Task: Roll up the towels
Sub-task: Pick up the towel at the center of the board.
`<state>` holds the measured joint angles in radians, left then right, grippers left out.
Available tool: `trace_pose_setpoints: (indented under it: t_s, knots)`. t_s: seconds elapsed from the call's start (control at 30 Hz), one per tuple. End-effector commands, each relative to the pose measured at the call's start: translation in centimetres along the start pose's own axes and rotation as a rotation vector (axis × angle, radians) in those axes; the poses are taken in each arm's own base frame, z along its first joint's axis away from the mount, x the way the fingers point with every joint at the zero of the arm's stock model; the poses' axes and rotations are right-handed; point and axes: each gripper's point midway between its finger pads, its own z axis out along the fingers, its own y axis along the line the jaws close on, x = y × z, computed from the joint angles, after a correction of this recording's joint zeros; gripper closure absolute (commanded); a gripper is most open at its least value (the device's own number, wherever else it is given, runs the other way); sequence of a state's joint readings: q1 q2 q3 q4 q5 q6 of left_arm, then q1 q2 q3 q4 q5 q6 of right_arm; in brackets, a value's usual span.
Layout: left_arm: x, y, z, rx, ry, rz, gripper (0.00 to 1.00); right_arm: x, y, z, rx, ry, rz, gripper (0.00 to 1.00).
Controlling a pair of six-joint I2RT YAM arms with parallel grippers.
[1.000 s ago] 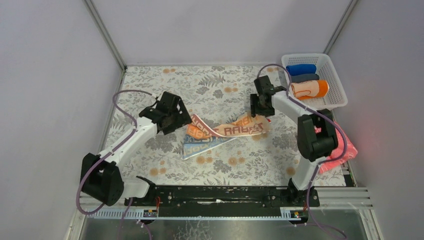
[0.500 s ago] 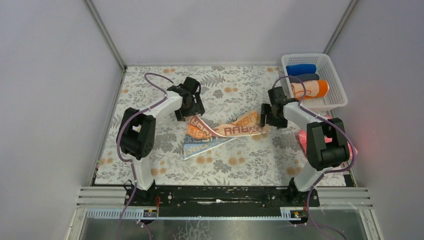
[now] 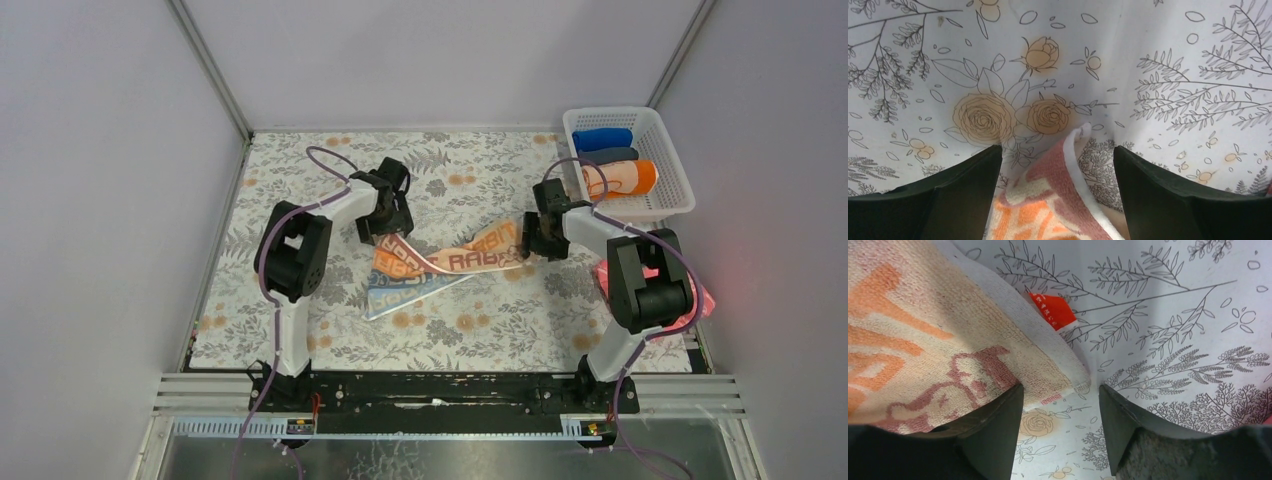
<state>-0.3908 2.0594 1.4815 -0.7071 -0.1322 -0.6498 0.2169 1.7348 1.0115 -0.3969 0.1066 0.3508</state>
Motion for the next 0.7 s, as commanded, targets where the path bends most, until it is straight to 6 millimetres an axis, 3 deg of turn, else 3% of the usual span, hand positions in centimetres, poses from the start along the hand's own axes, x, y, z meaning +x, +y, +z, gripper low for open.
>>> trace_pose_setpoints:
  t_s: [0.0,0.1,0.23,0.3,0.37,0.5,0.67]
  knots:
    - [-0.5,1.0,1.6,-0.058,-0.013,0.017,0.2,0.6,0.4,2.1,-0.006,0.03,0.006,0.42]
    - [-0.2,1.4,2.4,-0.077,-0.003,0.025,0.31,1.0,0.6,2.7,-0.017,0.046,0.006,0.59]
    - [0.0,1.2,2.0,-0.055,-0.008,0.024,0.67,0.5,0.2,2.0,0.005,0.022,0.003,0.9]
    - [-0.2,0.7,1.0,-0.016,-0.017,0.02,0.82,-0.8,0.1,0.9,0.013,-0.018,0.005,0.98]
    - [-0.4,0.2,-0.1,0.023,-0.027,0.011,0.96,-2.0,0.1,-0.4,0.012,-0.056,0.01,1.0]
    - [-1.0,0.6,-2.4,0.036,-0.08,-0.01,1.0,-4.4,0.1,-3.1,0.016,-0.142,0.025,1.0]
    - [-2.7,5.6,-5.6,-0.103,-0.197,-0.097,1.0,-7.2,-1.3,-7.1,0.073,-0.275,0.046,1.0]
